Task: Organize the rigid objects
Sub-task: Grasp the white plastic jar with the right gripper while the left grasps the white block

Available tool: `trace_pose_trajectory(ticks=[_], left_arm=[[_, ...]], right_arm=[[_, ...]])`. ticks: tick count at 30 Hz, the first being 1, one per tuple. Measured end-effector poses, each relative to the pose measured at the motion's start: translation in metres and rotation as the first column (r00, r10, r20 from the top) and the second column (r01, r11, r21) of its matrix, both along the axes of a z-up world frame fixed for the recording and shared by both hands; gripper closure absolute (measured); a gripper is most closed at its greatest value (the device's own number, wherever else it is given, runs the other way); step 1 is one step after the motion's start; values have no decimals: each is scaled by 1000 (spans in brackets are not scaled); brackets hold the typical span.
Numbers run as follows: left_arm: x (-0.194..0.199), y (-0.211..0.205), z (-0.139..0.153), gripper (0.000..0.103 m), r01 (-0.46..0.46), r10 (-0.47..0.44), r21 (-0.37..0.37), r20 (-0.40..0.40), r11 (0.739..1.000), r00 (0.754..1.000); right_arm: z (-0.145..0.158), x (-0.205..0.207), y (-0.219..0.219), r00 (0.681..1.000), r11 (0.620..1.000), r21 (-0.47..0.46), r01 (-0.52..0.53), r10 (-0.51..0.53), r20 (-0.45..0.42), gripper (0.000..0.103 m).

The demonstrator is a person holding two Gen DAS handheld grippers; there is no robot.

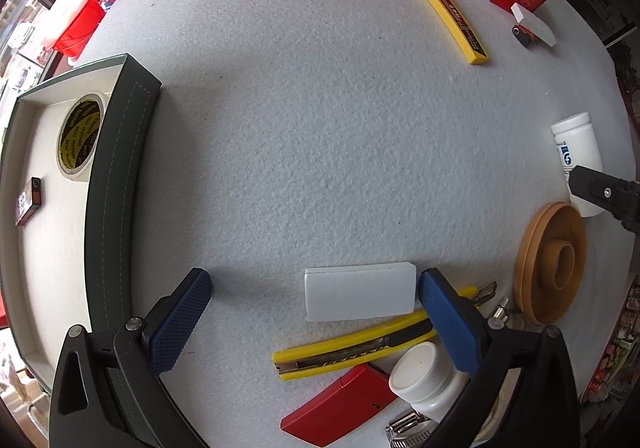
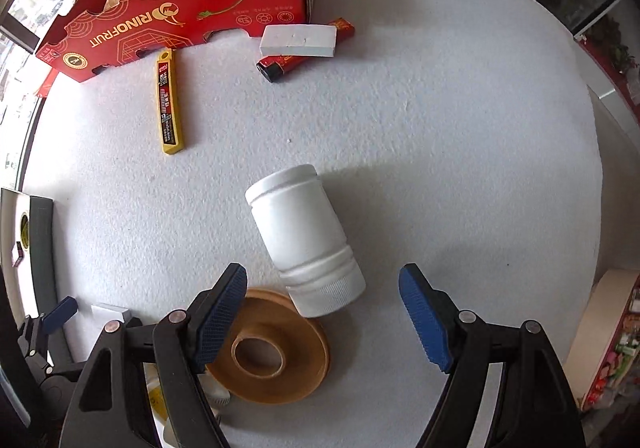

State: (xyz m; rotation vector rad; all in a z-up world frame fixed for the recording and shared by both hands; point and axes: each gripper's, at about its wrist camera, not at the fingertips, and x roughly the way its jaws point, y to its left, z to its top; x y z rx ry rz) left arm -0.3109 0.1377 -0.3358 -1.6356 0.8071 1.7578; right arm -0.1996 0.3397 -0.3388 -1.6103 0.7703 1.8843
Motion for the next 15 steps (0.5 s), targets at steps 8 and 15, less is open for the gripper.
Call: trace_pose_trajectory(ticks=[8,15], left_arm=[[-1,8,-1,1,1,-1,-27,20,1000,1000],[8,17,14,40,90,-90,-3,10,996,996]], right_arm=[[-17,-13,7,999,999,-13,-49,49,21,49],[-1,-10,-1,1000,1000,1,-23,23,-9,61]])
